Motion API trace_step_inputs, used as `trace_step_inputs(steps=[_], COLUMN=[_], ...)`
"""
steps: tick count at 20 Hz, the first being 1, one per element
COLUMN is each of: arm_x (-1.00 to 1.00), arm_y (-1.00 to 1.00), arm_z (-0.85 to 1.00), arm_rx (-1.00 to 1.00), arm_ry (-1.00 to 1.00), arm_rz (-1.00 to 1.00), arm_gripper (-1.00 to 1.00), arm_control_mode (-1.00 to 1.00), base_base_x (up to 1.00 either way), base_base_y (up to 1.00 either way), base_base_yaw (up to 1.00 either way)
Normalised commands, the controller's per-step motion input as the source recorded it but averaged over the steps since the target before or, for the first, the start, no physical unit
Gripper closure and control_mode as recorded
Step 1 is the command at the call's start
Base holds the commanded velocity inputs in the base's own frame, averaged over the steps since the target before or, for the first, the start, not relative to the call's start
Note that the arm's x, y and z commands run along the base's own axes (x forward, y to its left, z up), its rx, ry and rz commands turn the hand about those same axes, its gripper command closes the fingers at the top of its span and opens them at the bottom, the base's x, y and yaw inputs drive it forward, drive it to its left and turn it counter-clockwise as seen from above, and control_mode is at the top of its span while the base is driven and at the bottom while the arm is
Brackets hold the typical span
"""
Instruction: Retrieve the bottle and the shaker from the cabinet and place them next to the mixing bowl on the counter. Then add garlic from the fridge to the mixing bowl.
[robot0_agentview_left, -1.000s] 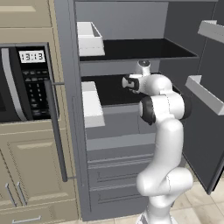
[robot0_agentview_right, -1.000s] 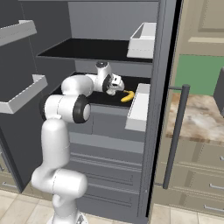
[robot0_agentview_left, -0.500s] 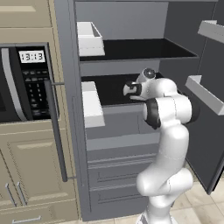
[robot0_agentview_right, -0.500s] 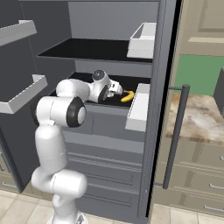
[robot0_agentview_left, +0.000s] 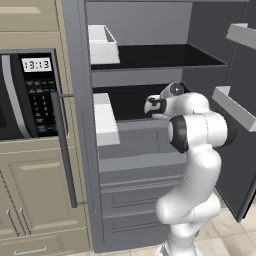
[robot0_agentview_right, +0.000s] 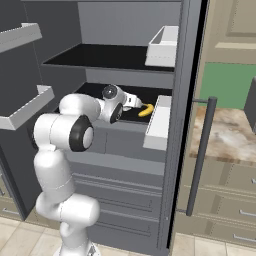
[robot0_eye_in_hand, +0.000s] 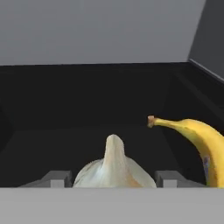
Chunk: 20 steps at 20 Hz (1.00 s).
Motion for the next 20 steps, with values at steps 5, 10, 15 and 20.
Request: trace_step_inputs(steps=[5, 10, 15, 20], arm_x=[-0.91, -0.96, -0.85, -0.73], arm_y=[0.00, 0.15, 0.34, 0.59], arm_z=[0.38, 0.46, 0.51, 0.04], arm_rx=[0.01, 0.01, 0.00, 0.04], arm_ry=[0.00, 0.09, 0.37, 0.46], arm_rz=[0.00, -0.06, -0.15, -0.06], arm_gripper=[1.00, 1.00, 1.00, 1.00], arm_control_mode=[-1.00, -1.00, -1.00, -1.00], base_base_x=[0.00, 0.00, 0.00, 0.00], base_base_y=[0.00, 0.00, 0.00, 0.00], base_base_yaw=[0.00, 0.00, 0.00, 0.00])
